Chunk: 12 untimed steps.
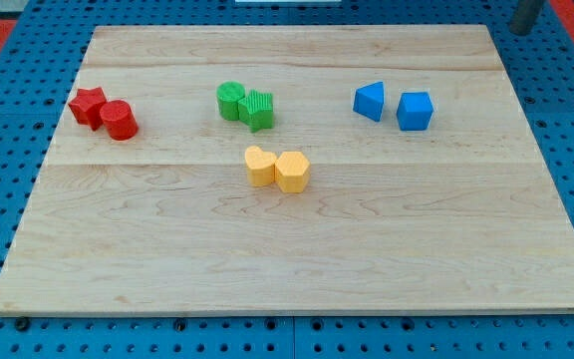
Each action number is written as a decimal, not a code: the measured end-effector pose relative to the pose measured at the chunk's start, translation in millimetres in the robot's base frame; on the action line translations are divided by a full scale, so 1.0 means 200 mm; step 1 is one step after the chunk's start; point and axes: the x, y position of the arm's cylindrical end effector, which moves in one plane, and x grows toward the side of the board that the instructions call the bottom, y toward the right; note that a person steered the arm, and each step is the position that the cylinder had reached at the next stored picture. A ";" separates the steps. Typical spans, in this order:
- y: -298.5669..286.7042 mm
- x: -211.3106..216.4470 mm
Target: Push the blue cube towards the bottom right
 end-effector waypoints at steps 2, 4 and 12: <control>-0.03 0.02; -0.02 0.03; -1.07 0.71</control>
